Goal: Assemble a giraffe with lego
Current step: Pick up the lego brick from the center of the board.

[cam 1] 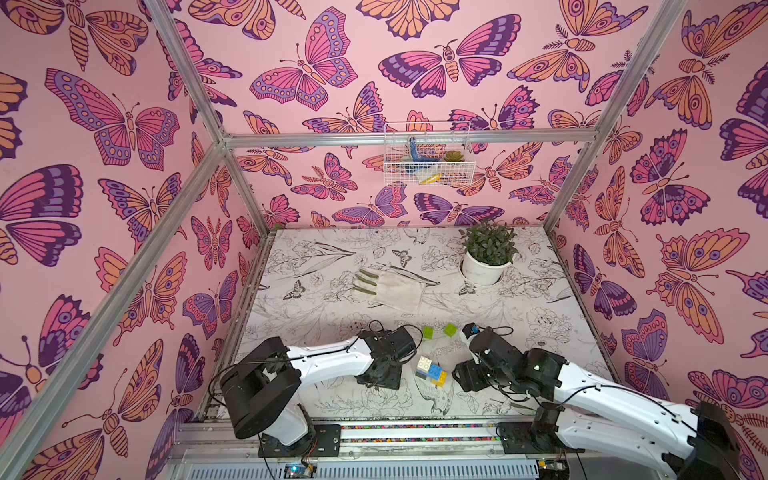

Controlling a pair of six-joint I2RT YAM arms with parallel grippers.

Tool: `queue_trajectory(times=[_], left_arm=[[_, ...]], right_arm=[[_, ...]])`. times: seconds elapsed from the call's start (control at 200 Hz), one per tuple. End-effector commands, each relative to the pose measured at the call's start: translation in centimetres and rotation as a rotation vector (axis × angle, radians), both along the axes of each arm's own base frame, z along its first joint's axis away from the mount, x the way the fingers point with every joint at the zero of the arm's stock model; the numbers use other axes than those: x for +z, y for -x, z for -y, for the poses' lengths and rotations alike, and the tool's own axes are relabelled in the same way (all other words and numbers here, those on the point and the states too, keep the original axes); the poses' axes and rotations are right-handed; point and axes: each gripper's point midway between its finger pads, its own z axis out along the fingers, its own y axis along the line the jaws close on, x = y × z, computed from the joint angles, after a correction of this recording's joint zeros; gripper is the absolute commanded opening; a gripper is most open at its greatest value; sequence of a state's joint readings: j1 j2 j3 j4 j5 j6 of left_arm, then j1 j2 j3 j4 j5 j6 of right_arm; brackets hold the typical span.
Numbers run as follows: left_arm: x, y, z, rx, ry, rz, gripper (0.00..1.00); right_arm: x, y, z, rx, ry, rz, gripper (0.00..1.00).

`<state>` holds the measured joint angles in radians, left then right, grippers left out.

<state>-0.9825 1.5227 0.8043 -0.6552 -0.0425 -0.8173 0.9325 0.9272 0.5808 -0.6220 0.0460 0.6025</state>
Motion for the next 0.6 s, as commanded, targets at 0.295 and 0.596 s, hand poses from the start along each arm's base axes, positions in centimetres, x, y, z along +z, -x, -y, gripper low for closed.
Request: queue_trajectory(times=[0.295,0.596], left_arm=[[1.3,0.5,-1.6,0.015,-0.047,0.018,0.01],[10.8,-2.1,2.1,-0.175,0.002,0.105,0.00]], right_arm=[[-0.5,0.2,0.4,0.011,0.031,-0.010,0.88],[-0.7,0.2,1.8,-0.068,0.013,0.018,0.88]])
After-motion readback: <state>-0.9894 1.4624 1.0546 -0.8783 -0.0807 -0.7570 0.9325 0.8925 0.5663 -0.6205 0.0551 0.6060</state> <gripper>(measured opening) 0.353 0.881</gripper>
